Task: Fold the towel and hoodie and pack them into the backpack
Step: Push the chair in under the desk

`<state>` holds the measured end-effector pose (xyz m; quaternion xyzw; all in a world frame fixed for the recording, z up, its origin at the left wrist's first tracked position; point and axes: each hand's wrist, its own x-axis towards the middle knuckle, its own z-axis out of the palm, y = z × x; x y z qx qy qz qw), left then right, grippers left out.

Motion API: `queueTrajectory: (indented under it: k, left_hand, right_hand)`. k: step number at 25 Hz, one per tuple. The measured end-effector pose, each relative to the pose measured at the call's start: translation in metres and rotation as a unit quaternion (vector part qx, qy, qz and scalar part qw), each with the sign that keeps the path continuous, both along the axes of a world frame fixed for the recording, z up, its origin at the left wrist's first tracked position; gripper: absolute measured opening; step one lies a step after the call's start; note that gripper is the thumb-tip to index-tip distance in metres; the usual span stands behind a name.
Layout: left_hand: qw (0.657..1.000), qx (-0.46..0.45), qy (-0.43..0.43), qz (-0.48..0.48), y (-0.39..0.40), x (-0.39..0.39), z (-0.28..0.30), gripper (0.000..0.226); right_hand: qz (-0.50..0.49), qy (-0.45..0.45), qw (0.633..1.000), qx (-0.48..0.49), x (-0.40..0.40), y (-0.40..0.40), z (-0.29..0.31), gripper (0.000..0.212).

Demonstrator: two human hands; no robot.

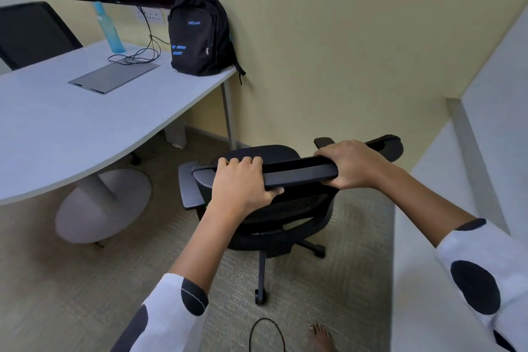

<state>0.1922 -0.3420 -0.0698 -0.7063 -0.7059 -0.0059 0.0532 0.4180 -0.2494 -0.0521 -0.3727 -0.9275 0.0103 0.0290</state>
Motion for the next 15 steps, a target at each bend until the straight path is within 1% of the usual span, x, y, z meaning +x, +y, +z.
queueTrajectory:
  k: [5, 10, 15]
  left_hand:
    - [1.0, 0.015, 0.005, 0.021, 0.009, 0.015, -0.002, 0.063]
    - [0.999, 0.011, 0.007, 0.051, 0.027, 0.032, -0.004, 0.06]
    - [0.996, 0.039, -0.003, 0.076, 0.053, 0.053, -0.006, 0.052]
  right_hand:
    - [0.023, -0.005, 1.0, -0.008, 0.012, 0.021, 0.0, 0.039]
    - [0.059, -0.01, 0.998, -0.011, 0.026, 0.055, -0.003, 0.046]
    - [0.088, -0.009, 0.996, -0.021, 0.04, 0.096, -0.002, 0.046]
